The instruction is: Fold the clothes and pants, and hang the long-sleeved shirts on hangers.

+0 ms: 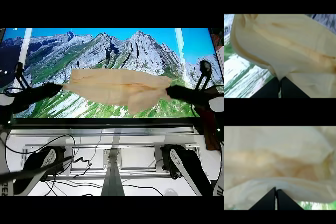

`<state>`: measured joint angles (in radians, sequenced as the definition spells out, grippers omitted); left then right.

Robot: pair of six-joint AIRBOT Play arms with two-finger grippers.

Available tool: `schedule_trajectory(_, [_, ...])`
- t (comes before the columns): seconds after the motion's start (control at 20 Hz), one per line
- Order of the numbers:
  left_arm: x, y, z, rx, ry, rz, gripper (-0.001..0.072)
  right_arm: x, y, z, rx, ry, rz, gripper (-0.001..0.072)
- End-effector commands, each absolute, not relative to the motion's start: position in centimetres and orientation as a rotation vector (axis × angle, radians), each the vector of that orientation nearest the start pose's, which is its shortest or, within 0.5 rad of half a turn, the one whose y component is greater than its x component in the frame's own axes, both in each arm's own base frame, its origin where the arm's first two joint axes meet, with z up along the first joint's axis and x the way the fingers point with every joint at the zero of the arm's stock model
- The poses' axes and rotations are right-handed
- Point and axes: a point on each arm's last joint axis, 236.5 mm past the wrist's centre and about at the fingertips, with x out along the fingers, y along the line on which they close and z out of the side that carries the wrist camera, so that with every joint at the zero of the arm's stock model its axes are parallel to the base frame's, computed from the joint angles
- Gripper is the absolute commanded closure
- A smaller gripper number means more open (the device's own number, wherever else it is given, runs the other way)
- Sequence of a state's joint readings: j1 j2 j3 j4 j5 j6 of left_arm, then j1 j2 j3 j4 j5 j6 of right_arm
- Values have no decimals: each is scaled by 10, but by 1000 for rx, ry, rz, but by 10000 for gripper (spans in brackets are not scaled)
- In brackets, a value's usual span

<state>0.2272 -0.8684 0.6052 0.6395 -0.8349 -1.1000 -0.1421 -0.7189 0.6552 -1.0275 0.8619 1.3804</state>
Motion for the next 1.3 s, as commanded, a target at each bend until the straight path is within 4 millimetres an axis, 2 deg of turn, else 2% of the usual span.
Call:
schedule_trajectory(0.0, [398,-65,32,-718,709,-170,695,390,18,71,590,616,16,699])
schedule_trajectory(0.1, [423,-86,9,-743,755,-166,695,422,8,54,616,590,-41,700])
schedule_trajectory(0.25, [469,-119,-8,-725,809,-219,695,459,0,24,624,639,-79,699])
schedule_trajectory(0.35, [501,-125,-10,-720,801,-233,694,480,-4,12,629,651,-95,699])
schedule_trajectory(0.45, [522,-121,-13,-722,790,-228,676,494,-9,4,630,654,-108,698])
schedule_trajectory(0.5, [526,-118,-15,-725,790,-223,477,497,-11,0,625,662,-111,610])
schedule_trajectory(0.55, [525,-114,-16,-724,795,-223,95,496,-13,-5,621,673,-115,297])
schedule_trajectory(0.6, [522,-113,-17,-711,812,-238,12,493,-13,-10,607,698,-111,90])
schedule_trajectory(0.7, [507,-104,-23,-651,875,-281,11,481,-14,-22,576,774,-96,94])
schedule_trajectory(0.9, [463,-67,-47,-607,1076,-313,12,452,-28,-43,559,916,-92,95])
schedule_trajectory(1.05, [431,-45,-71,-556,1222,-314,12,441,-24,-49,538,976,-54,95])
schedule_trajectory(1.15, [430,-48,-83,-565,1245,-312,12,437,-11,-51,539,1002,-25,96])
schedule_trajectory(1.25, [429,-67,-97,-587,1278,-337,13,436,8,-50,519,1021,17,96])
